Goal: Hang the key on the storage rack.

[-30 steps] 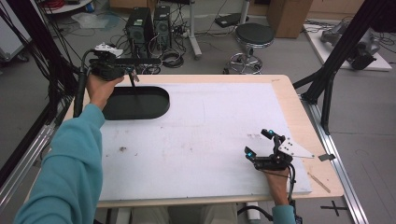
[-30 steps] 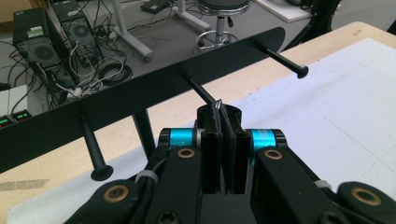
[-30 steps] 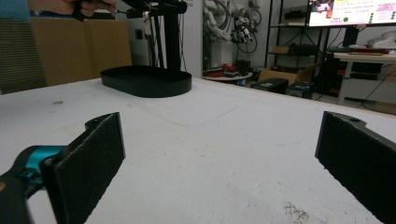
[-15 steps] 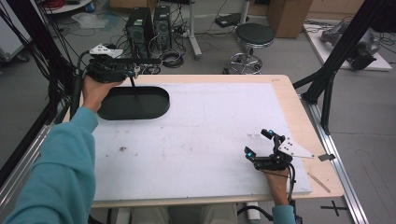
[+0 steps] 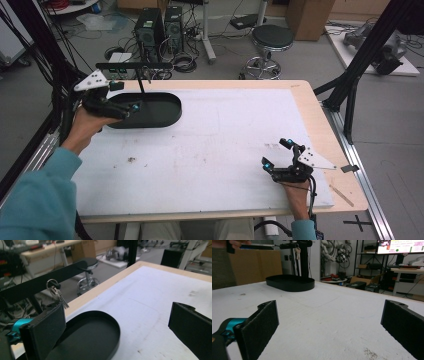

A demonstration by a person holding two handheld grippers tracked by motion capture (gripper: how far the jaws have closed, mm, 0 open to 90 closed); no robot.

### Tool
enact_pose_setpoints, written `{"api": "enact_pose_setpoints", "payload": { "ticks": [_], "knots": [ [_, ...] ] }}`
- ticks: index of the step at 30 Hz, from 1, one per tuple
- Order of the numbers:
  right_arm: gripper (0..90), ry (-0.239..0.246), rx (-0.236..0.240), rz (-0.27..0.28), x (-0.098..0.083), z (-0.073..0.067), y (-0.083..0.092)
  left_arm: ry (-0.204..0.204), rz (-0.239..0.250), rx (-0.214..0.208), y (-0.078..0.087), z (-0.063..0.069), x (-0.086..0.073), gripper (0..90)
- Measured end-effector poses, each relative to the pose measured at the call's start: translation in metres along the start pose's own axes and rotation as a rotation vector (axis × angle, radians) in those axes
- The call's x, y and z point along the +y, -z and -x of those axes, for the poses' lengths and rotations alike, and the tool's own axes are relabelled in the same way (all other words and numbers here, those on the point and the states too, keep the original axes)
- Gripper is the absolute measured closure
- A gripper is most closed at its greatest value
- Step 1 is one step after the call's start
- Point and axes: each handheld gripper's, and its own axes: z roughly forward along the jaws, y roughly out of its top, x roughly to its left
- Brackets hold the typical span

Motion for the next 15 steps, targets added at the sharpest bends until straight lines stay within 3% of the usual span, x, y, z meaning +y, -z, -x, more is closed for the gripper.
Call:
{"api": "enact_pose_setpoints", "payload": {
  "ticks": [6,15],
  "knots": [
    [0.6,0.003,0.002,-0.002,0.0,0.0,0.0,0.001,0.076,-0.007,0.03,0.019,-0.024,1.6],
    [0.6,0.001,0.002,0.001,0.0,0.0,0.0,0.059,0.142,0.032,0.044,0.039,-0.079,1.7]
  ]
}}
